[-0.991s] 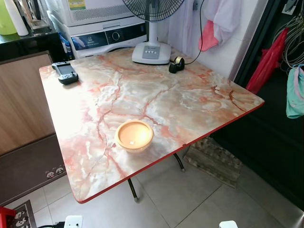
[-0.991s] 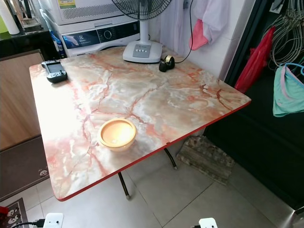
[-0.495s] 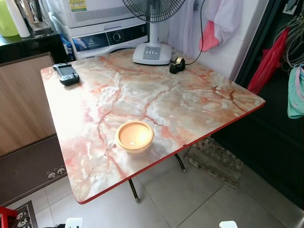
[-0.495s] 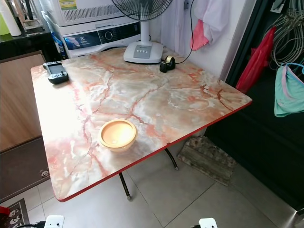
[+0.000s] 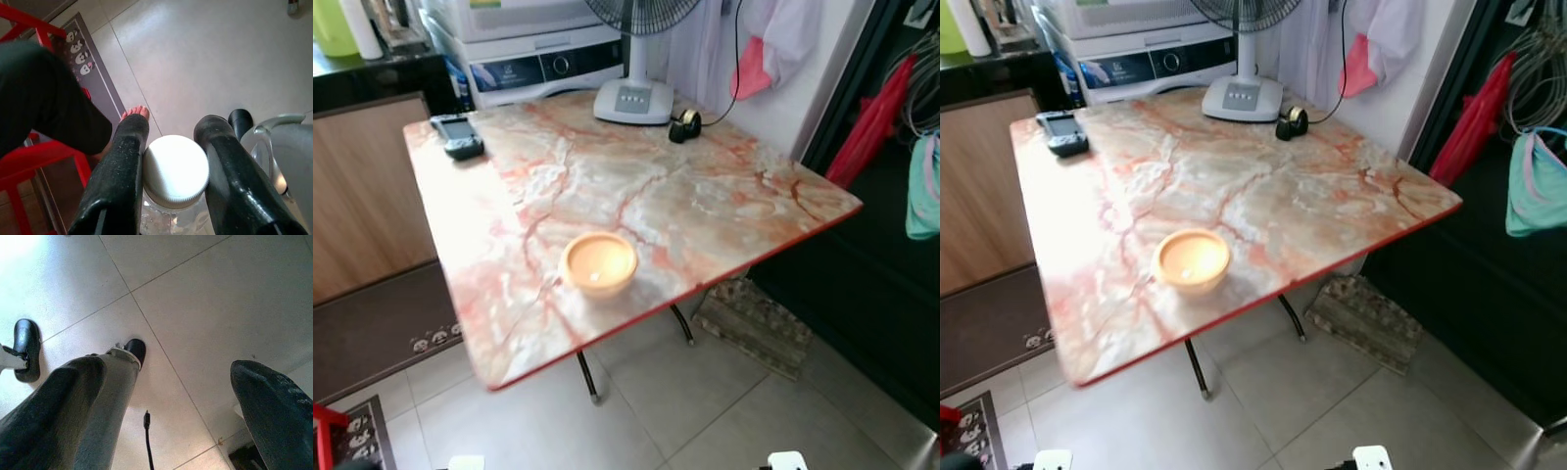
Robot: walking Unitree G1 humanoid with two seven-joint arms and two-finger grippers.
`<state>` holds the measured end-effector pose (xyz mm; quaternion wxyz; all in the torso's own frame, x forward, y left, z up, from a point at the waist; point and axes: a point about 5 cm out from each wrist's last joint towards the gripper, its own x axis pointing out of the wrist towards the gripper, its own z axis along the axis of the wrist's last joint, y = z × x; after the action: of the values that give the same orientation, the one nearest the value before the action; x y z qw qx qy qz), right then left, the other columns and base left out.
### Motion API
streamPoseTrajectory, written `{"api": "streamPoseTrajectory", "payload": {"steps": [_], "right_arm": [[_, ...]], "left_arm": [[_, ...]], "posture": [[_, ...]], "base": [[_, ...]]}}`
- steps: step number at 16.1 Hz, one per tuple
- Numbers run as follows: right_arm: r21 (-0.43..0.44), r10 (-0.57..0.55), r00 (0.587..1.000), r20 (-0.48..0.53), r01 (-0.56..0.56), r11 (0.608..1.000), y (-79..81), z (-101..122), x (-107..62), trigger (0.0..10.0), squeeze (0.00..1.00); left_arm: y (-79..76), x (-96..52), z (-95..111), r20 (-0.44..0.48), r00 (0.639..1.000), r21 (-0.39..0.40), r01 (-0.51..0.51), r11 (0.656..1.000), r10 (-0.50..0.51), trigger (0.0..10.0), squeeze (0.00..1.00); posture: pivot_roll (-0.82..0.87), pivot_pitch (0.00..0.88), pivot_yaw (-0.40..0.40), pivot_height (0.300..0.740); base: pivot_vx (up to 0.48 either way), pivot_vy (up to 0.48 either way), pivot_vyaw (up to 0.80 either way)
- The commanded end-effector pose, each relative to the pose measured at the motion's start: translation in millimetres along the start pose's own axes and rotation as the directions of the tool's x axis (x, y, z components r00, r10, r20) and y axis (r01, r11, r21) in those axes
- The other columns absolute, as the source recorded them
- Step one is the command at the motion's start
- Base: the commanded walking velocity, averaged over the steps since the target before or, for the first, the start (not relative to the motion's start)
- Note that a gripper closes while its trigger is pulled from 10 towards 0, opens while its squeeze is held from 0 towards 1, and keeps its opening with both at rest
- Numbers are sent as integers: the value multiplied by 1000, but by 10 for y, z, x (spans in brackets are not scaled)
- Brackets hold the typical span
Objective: Restocking fridge
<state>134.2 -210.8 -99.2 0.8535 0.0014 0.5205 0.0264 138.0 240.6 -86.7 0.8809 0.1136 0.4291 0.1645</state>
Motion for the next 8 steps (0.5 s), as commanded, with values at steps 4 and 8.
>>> {"api": "streamPoseTrajectory", "payload": {"steps": [4, 8], "right_arm": [[2, -2, 1000, -15, 2, 1000, -23, -55, -14, 10000, 0], [18, -7, 1000, -9, 8, 1000, -12, -64, -14, 10000, 0]], "left_arm": [[-25, -20, -79, -40, 999, 9, 17, 1000, -16, 10000, 0], [-27, -34, -131, -60, 998, 46, 28, 999, -25, 10000, 0]], "posture": [[82, 0, -49, 740], [74, 0, -40, 740]], "base": [[-292, 0, 0], [-139, 0, 0]]}}
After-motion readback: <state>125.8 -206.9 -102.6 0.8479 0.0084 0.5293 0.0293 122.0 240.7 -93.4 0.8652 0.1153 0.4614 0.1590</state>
